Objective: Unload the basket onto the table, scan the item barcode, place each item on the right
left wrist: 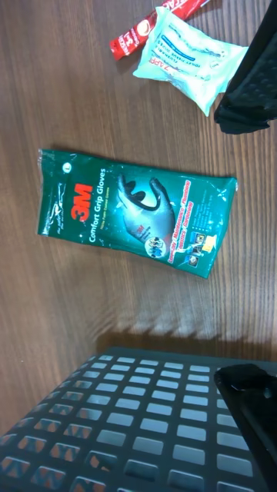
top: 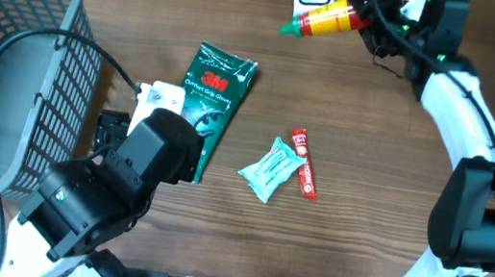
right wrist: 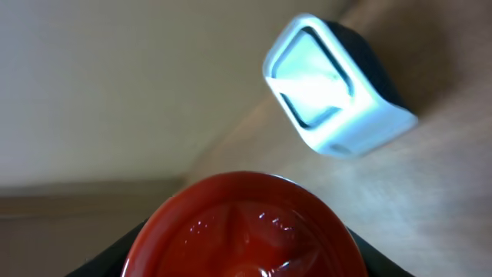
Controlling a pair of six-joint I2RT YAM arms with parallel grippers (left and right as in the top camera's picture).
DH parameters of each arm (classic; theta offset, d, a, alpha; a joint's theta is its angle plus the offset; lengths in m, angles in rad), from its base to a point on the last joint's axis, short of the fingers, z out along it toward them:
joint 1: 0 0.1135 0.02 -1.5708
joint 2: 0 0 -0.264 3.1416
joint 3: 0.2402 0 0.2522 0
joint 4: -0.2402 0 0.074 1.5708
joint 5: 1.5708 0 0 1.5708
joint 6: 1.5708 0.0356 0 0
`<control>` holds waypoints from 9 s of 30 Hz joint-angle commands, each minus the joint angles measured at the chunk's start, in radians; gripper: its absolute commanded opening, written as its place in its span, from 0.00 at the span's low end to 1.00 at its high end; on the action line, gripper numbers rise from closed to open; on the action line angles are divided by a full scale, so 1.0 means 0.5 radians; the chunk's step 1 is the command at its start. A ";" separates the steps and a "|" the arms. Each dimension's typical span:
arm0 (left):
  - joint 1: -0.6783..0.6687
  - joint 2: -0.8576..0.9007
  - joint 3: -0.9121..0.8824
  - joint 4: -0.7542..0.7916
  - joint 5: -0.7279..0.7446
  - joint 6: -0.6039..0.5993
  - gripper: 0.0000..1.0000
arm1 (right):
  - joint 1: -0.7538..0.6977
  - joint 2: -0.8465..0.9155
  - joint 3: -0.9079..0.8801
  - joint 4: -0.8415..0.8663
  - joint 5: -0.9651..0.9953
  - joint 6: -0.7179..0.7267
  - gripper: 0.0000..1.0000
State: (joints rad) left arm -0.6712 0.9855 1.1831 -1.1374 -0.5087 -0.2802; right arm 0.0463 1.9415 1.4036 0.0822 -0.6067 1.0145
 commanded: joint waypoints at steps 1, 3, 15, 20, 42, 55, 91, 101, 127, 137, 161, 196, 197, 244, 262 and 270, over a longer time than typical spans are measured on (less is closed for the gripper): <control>0.004 -0.002 0.007 0.005 0.007 -0.032 1.00 | 0.002 -0.011 -0.072 0.270 -0.076 0.214 0.50; 0.004 -0.002 0.007 0.005 0.007 -0.032 1.00 | 0.002 0.014 -0.072 0.366 -0.020 0.280 0.51; 0.004 -0.002 0.007 0.005 0.007 -0.033 1.00 | 0.004 0.445 0.037 1.247 0.136 0.642 0.60; 0.004 -0.002 0.007 0.005 0.007 -0.033 1.00 | 0.004 0.757 0.427 1.266 0.109 0.648 0.59; 0.004 -0.002 0.007 0.005 0.007 -0.033 1.00 | 0.070 1.228 1.000 1.193 -0.068 0.568 0.60; 0.004 -0.002 0.007 0.005 0.007 -0.033 1.00 | 0.037 0.896 1.258 -0.085 -0.202 -0.114 0.48; 0.004 -0.002 0.007 0.005 0.007 -0.032 1.00 | -1.373 1.020 1.172 -1.536 0.868 -0.227 0.60; 0.004 -0.002 0.007 0.005 0.007 -0.033 1.00 | -1.511 1.019 1.260 -1.637 0.842 -0.382 0.81; 0.004 -0.002 0.007 0.005 0.007 -0.032 1.00 | -1.132 0.168 1.541 -2.544 0.431 -0.861 0.92; 0.004 -0.002 0.007 0.005 0.007 -0.033 1.00 | -0.543 0.167 1.530 -3.183 0.357 -0.696 0.85; 0.004 -0.002 0.007 0.005 0.007 -0.032 1.00 | 0.993 0.479 1.035 -3.290 0.549 0.153 0.77; 0.004 -0.002 0.007 0.005 0.007 -0.033 1.00 | 1.064 0.706 0.711 -2.970 0.382 0.597 0.63; 0.004 -0.002 0.007 0.005 0.007 -0.033 1.00 | 1.049 0.718 0.711 -2.963 0.407 0.597 0.64; 0.004 -0.002 0.007 0.005 0.007 -0.033 1.00 | 0.646 0.492 0.907 -2.650 -0.905 -1.805 0.04; 0.004 -0.002 0.007 0.005 0.007 -0.032 1.00 | 0.651 0.493 0.906 -2.512 -1.343 -3.562 0.04; 0.004 -0.002 0.007 0.005 0.007 -0.033 1.00 | 0.624 0.494 0.786 -2.437 -1.096 -3.602 0.04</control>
State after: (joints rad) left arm -0.6712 0.9852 1.1831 -1.1370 -0.5087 -0.2798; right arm 0.3683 2.2101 1.8343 -1.1584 -1.2041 -0.7635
